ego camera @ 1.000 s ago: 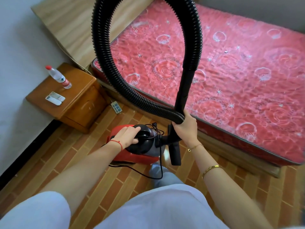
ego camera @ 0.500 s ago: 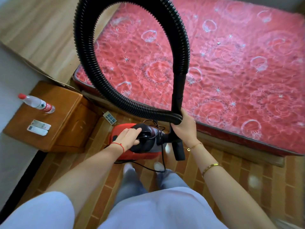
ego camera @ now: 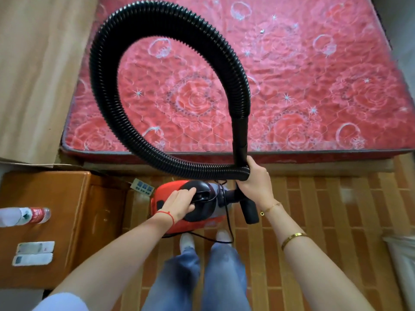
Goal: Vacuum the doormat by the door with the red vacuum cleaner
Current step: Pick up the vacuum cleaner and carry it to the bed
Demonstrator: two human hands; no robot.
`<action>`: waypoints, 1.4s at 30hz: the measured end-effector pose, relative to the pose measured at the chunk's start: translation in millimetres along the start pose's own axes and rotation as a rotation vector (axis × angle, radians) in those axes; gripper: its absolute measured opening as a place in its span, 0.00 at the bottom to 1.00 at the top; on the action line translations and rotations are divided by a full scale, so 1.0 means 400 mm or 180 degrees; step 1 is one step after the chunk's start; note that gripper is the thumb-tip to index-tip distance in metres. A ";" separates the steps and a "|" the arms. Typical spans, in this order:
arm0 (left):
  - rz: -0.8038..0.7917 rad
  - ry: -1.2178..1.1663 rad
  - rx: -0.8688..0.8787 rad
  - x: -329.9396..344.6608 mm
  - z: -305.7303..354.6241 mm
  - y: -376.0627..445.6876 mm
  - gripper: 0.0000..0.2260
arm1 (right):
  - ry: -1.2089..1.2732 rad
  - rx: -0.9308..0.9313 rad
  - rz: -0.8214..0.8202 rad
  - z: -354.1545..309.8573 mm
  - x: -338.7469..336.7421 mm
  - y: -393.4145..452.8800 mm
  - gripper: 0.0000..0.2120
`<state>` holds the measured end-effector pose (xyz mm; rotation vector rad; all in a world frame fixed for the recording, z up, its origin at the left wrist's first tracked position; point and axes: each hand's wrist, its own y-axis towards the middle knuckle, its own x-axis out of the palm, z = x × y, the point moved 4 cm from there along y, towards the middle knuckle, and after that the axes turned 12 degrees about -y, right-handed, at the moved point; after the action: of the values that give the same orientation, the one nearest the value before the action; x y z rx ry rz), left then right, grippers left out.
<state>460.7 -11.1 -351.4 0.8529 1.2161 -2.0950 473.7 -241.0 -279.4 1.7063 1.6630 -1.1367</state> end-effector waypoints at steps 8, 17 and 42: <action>-0.0098 -0.0075 0.0064 0.178 -0.148 0.166 0.14 | 0.0004 0.0171 0.0108 0.113 0.241 0.077 0.15; -0.0055 0.0098 0.0240 0.451 -0.313 0.404 0.12 | -0.0138 0.0261 0.0233 0.327 0.576 0.182 0.14; 0.1036 0.0360 0.1048 0.769 -0.473 0.689 0.20 | -0.0003 0.0445 0.0917 0.601 0.958 0.323 0.14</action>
<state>512.3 -7.4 -802.9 1.2403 0.7301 -2.0228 511.1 -241.8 -748.4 1.9562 1.3086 -1.1338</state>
